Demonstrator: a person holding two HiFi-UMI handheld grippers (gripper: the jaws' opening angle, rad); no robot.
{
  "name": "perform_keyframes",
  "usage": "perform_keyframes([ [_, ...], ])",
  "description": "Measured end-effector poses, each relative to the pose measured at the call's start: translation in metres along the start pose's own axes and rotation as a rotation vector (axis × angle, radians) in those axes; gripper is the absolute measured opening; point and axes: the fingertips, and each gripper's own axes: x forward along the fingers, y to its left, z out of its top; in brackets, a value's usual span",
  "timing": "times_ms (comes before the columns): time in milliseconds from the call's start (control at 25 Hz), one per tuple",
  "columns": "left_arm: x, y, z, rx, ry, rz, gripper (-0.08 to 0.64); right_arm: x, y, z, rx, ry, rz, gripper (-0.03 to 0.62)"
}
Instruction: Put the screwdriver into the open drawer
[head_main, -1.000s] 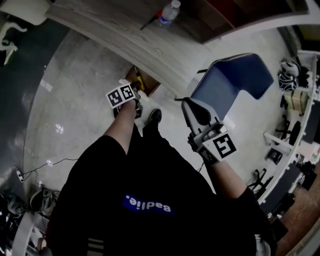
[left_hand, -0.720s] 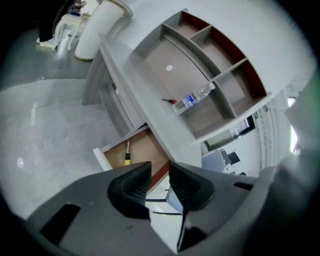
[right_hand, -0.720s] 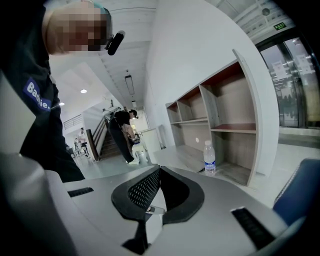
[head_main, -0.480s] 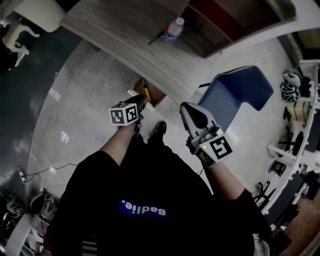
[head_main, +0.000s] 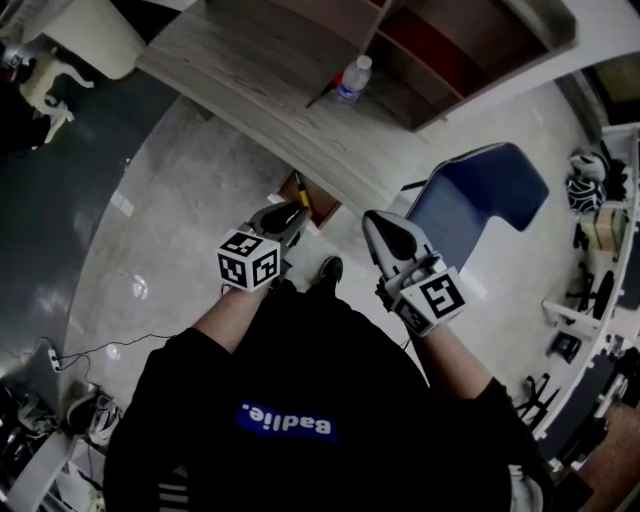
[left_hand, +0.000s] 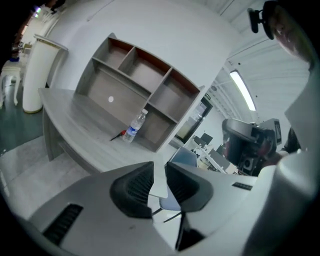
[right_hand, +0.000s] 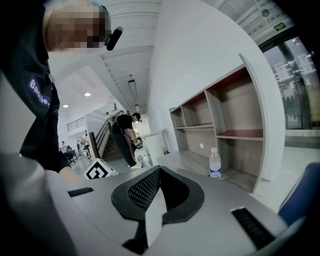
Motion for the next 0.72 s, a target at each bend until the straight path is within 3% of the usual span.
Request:
perform_keyframes([
  [320,-0.025,-0.066,0.058,0.186,-0.105,-0.083,0.038,0.0,0.003,0.009,-0.018,-0.011,0.004,0.029],
  [720,-0.054,-0.11,0.095,0.288,-0.168,-0.118,0.009,0.003,0.012,0.02,-0.041,-0.029,0.035,0.028],
])
